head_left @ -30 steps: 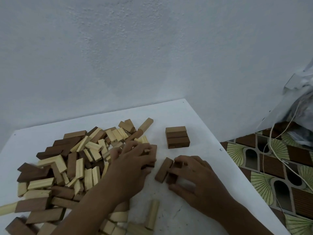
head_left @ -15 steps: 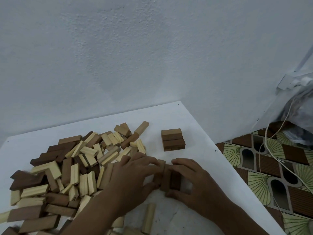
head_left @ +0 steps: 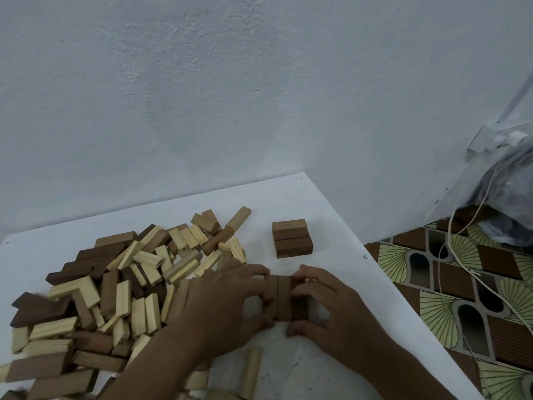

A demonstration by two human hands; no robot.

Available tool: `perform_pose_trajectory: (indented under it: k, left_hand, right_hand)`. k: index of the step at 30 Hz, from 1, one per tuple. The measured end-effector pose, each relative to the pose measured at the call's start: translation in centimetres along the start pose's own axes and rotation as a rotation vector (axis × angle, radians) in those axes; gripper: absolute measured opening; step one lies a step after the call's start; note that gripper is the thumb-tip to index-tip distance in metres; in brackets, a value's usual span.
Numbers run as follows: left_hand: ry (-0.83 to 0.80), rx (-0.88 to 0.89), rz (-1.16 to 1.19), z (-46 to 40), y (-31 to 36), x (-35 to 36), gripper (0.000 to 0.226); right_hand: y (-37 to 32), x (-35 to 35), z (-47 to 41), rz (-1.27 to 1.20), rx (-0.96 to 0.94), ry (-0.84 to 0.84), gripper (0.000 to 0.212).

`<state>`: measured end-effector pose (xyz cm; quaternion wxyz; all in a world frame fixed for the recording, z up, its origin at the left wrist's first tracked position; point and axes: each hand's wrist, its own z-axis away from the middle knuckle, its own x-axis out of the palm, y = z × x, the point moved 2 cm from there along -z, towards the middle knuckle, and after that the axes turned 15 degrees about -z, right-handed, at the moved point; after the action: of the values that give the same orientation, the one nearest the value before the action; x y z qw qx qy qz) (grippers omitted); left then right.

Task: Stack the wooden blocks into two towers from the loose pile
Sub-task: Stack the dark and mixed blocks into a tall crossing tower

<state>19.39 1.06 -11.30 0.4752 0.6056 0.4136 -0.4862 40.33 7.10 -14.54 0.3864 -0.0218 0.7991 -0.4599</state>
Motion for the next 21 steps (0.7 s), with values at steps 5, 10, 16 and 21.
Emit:
perform_pose_trajectory:
  k: [5,10,16,21]
  left_hand:
    - [-0.035,0.013,-0.015,0.1,-0.1,-0.1,0.036]
    - [-0.072,0.063,0.142,-1.0,1.0,-0.1,0.025]
    - [0.014,0.077,0.145,-1.7,1.2,-0.3,0.021]
    - [0.1,0.04,0.157,-2.9,1.0,-1.8,0.05]
  right_hand:
    - [-0.2,-1.0,-0.6,0.012,-0.002,-0.1,0.045]
    - [-0.6,-1.2,-1.8,-0.002,0.029,-0.213,0.041]
    - [-1.6,-2.3,-2.8,-0.106,0.024,-0.157,0.036]
    - [-2.3,-4.4,-4.6,-0.163,0.0,-0.149,0.044]
